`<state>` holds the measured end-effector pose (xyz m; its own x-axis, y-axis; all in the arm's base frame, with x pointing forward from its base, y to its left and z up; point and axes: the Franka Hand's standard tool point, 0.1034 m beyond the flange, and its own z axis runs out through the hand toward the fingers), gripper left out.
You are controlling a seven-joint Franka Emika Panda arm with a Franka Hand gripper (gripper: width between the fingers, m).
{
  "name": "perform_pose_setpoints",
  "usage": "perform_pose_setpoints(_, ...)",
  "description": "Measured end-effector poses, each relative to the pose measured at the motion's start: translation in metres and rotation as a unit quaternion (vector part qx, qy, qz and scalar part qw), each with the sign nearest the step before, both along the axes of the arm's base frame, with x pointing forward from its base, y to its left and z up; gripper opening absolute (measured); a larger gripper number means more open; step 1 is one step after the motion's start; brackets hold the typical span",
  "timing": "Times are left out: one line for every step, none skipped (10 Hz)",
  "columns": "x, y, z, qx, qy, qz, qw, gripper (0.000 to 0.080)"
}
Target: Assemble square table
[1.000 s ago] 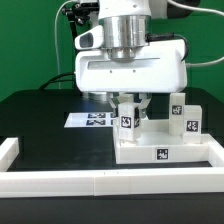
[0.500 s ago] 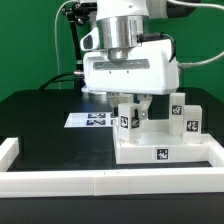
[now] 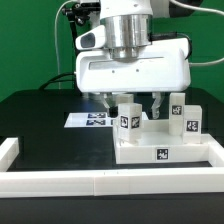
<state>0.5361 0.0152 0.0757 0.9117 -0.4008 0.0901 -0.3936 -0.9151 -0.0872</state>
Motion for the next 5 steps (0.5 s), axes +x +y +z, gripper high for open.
perform_pose_setpoints(0.0005, 0.0014, 0.0006, -0.009, -0.001, 0.044, 0.999, 0.0649)
perform_pose_setpoints(0.0009, 0.0022, 0.0011, -0.021, -0.003, 0.104, 0.994, 0.0649)
perform_pose_setpoints(0.0009, 0.0023, 0.0011, -0.027, -0.003, 0.141, 0.990, 0.0649)
perform_pose_setpoints(0.0004, 0.0035, 0.0008, -0.033, -0.004, 0.179, 0.983, 0.0649)
perform_pose_setpoints(-0.0014, 0.0041, -0.0005, -0.042, -0.002, 0.232, 0.972, 0.0649)
